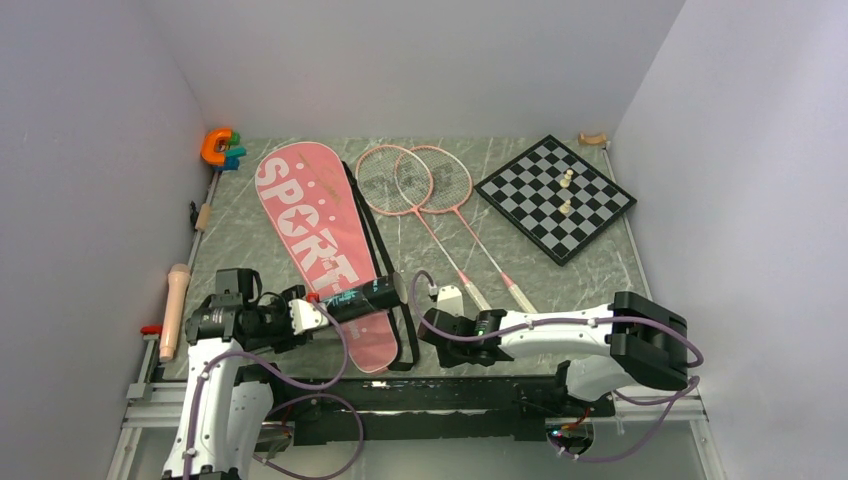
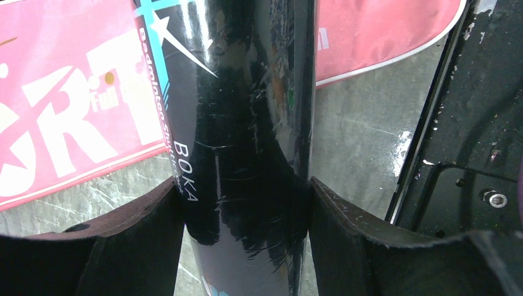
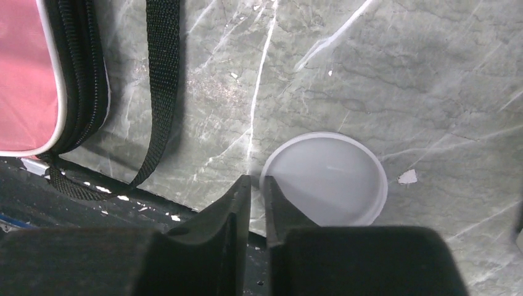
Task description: Pack up the badminton gear
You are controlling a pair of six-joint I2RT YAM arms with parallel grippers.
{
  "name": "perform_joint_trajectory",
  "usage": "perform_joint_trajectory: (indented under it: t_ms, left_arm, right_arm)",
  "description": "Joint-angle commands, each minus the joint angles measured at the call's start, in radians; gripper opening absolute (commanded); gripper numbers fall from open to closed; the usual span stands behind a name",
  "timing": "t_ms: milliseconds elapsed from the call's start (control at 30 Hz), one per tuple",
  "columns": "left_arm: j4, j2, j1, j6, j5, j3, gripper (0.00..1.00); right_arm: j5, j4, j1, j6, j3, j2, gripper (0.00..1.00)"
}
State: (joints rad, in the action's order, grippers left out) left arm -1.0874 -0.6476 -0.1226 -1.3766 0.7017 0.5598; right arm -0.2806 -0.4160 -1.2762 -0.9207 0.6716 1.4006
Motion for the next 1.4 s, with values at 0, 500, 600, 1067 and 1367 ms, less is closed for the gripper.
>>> perform_joint_trajectory:
  t_ms: [0,500,600,1067,1367]
  left_arm:
    - [0.036,-0.004,0.003,-0.028,0.074,0.005,0.0]
    - [-0.138,-0.13,0.002,-0.173,0.269,0.125,0.0]
    - [-0.166,-0.144,0.001,-0.214,0.294,0.141,0.0]
    - [-0.206,-0.134,0.002,-0.227,0.33,0.164,0.0]
    - [-0.225,-0.126,0.002,-0.239,0.341,0.164,0.0]
  right_arm:
    - [-0.035,-0.049,-0.003,0.002,0.024,-0.021,0.11]
    - [0.269,-0.003,0.295,0.324,0.164,-0.634,0.0]
    - [0.34,0.007,0.296,0.393,0.231,-0.594,0.0]
    - [0.638,0.257,0.304,0.418,0.261,-0.514,0.0]
    - [0.703,0.33,0.315,0.368,0.215,-0.482,0.0]
